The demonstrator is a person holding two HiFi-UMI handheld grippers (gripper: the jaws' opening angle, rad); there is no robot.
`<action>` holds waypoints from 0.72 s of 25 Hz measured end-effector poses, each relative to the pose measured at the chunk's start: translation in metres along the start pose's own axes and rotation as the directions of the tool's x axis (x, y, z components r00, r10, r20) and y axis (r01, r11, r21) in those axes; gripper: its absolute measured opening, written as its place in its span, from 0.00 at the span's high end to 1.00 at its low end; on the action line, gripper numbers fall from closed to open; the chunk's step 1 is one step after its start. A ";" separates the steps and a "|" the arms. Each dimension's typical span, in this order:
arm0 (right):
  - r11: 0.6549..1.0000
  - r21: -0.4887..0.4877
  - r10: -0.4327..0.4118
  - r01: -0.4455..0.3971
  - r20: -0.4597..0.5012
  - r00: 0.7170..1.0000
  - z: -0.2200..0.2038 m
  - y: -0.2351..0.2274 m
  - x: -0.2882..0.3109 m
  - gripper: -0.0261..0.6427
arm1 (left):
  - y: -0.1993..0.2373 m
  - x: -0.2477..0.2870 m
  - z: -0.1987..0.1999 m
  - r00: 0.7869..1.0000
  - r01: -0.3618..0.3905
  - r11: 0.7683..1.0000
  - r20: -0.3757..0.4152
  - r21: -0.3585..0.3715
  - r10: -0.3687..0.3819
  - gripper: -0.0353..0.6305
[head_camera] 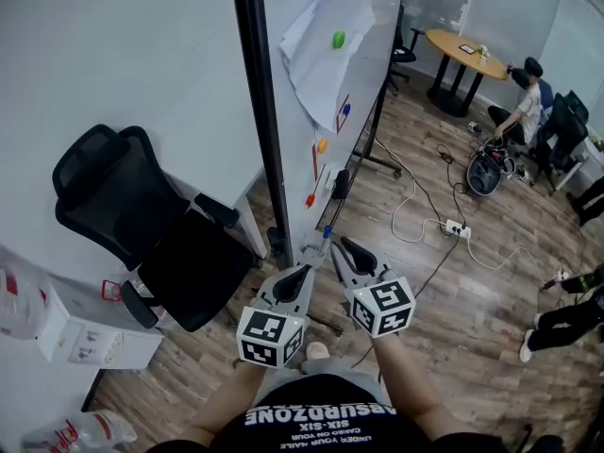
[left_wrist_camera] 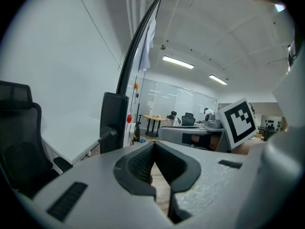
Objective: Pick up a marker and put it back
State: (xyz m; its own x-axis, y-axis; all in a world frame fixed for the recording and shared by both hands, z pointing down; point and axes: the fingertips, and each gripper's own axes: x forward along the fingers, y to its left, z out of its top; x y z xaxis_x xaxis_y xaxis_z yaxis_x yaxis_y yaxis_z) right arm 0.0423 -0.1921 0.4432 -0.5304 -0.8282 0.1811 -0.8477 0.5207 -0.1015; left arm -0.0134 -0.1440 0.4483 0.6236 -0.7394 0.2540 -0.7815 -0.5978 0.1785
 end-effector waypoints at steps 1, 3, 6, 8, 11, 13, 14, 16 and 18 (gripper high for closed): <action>1.000 0.002 0.000 0.000 -0.002 1.000 -0.001 0.001 -0.001 0.86 | 0.000 0.000 0.000 1.000 0.002 1.000 0.000 0.001 -0.002 0.94; 1.000 0.004 0.002 -0.002 -0.007 1.000 -0.004 0.004 -0.004 0.89 | -0.001 0.000 0.000 1.000 0.004 1.000 0.001 0.002 -0.004 0.94; 1.000 0.008 0.005 -0.005 -0.014 1.000 -0.007 0.007 -0.008 0.92 | -0.003 0.000 0.000 1.000 0.007 1.000 0.002 0.003 -0.007 0.94; 1.000 0.009 0.009 -0.009 -0.017 1.000 -0.009 0.010 -0.011 0.93 | -0.004 0.000 0.000 1.000 0.010 1.000 0.002 0.003 -0.010 0.94; 1.000 0.010 0.017 -0.017 -0.026 1.000 -0.013 0.015 -0.015 0.94 | -0.006 0.000 0.000 1.000 0.014 1.000 0.003 0.002 -0.014 0.94; 1.000 0.014 0.022 -0.022 -0.032 0.999 -0.017 0.020 -0.018 0.95 | -0.007 -0.001 -0.001 1.000 0.016 1.000 0.002 0.002 -0.016 0.94; 1.000 0.017 0.024 -0.024 -0.036 0.999 -0.018 0.022 -0.019 0.95 | -0.008 -0.001 -0.002 1.000 0.017 1.000 0.001 0.002 -0.017 0.94; 0.999 0.024 0.028 -0.027 -0.046 0.999 -0.021 0.025 -0.022 0.96 | -0.010 -0.002 -0.002 1.000 0.019 1.000 0.002 0.002 -0.019 0.94; 0.999 0.028 0.033 -0.031 -0.057 0.998 -0.025 0.027 -0.024 0.96 | -0.012 -0.002 -0.002 1.000 0.021 1.000 0.002 0.002 -0.021 0.94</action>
State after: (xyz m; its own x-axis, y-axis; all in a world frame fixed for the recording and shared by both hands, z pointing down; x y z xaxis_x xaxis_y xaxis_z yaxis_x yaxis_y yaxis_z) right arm 0.0322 -0.1530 0.4606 -0.5564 -0.7975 0.2331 -0.8307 0.5401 -0.1348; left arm -0.0057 -0.1346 0.4475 0.6399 -0.7274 0.2478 -0.7682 -0.6138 0.1819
